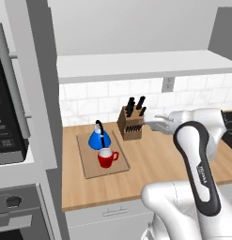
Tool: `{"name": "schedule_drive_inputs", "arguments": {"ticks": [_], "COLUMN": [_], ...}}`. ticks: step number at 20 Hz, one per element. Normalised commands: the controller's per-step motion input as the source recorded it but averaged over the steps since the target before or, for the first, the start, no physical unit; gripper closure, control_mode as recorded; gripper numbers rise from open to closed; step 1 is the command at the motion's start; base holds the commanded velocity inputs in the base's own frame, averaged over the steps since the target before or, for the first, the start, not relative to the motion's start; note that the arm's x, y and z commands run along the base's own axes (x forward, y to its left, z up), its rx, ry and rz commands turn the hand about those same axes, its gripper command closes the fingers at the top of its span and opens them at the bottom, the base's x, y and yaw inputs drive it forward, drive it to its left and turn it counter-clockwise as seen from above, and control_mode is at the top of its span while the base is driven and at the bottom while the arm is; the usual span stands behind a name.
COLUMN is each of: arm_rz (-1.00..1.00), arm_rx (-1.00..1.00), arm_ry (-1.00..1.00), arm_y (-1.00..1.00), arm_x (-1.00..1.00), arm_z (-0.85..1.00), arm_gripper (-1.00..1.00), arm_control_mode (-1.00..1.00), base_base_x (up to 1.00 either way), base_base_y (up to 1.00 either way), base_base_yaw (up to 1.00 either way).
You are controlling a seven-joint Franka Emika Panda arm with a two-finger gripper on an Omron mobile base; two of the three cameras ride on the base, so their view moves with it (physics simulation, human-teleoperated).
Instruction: Pick the kettle from the counter and place it on the tray. Then pick the mug from the cabinet and place it on the tray. Then close the cabinet doors.
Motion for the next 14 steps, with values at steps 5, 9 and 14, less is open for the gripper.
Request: {"name": "schedule_drive_inputs", "arguments": {"ticks": [5,9,14], "arm_rz": [-0.21,-0.14,0.00], "arm_rx": [0.18,0.08,0.00], "arm_ry": [0.06,0.00,0.00], "arm_y": [0.09,0.15,0.04], "arm_x": [-0.43,-0.36,-0.24], "arm_z": [0.02,0.00,0.00], "arm_gripper": [-1.00,-1.00,-1.00], "arm_control_mode": [-1.00,-1.00,-1.00], "base_base_x": [0.00,0.00,0.00], "base_base_y": [0.00,0.00,0.00], "base_base_yaw": [0.00,0.00,0.00]}}
